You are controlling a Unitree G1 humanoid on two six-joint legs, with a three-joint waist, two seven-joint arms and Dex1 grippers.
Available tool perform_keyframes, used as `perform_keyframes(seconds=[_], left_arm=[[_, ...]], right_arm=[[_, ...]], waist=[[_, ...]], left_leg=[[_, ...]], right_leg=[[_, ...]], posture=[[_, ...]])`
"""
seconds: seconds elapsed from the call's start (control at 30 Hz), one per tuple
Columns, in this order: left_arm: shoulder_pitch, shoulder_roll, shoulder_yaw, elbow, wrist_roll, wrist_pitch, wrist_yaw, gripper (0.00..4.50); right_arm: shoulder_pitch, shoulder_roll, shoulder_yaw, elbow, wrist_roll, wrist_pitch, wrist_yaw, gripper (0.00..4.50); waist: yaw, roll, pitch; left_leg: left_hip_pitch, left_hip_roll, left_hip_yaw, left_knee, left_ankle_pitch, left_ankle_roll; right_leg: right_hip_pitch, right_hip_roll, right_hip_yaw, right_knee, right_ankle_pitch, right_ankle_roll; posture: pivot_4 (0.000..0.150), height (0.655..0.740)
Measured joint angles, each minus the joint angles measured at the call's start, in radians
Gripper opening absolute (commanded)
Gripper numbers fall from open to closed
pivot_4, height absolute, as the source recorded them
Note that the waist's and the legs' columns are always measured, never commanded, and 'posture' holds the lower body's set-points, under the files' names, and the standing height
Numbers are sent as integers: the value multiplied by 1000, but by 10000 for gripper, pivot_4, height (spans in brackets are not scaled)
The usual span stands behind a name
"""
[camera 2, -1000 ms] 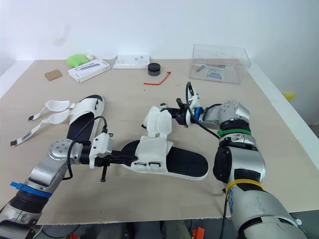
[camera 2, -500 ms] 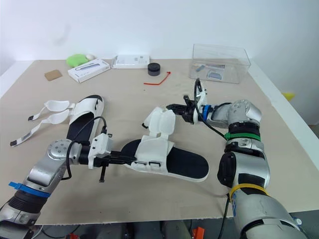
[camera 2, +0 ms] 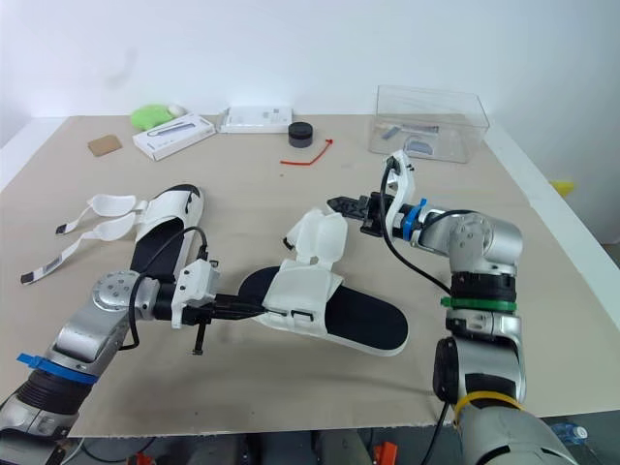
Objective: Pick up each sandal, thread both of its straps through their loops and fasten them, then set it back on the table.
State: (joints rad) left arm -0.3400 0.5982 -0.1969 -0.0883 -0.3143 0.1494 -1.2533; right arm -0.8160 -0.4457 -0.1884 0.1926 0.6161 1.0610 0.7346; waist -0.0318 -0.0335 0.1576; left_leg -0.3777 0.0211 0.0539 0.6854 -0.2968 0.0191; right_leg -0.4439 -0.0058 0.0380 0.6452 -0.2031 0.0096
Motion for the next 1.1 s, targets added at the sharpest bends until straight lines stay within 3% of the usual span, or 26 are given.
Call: perform_keyframes(seconds=[0.2,0.4,0.43,0.73,0.9,1.1], left_arm=[[-3,-1,0,1,-2,8,3,0],[-15,-10,0,2,-9,23,5,0],[-15,-9,0,3,-9,24,6,0],[-48,-35,-1,35,-11,35,4,0],[-60,-41,-1,39,-19,52,3,0],[-60,-43,-1,39,-20,56,3,0]], right_arm=[[141,-44,141,-204,-177,-436,78,256],[282,-99,252,-237,-441,-1139,168,256],[292,-104,259,-237,-454,-1178,174,256],[280,-222,384,19,-777,-1979,155,256],[232,-250,418,141,-925,-2233,73,256],[196,-251,471,235,-942,-2241,29,256]], waist=[[2,0,0],[6,0,0],[7,0,0],[7,0,0],[7,0,0],[8,-1,0]], left_leg=[[0,0,0,0,0,0],[0,-1,0,0,0,0],[0,-1,0,0,0,0],[5,-1,5,2,0,0],[6,-1,8,2,0,0],[7,-1,10,2,0,0]], right_leg=[[0,1,-1,0,-1,1],[0,1,0,0,-1,1],[0,1,0,0,-1,2],[2,2,5,1,-1,1],[2,2,7,2,-1,1],[2,1,9,2,0,2]], posture=[[1500,7400],[1500,7400],[1500,7400],[1500,7400],[1500,7400],[1500,7400]])
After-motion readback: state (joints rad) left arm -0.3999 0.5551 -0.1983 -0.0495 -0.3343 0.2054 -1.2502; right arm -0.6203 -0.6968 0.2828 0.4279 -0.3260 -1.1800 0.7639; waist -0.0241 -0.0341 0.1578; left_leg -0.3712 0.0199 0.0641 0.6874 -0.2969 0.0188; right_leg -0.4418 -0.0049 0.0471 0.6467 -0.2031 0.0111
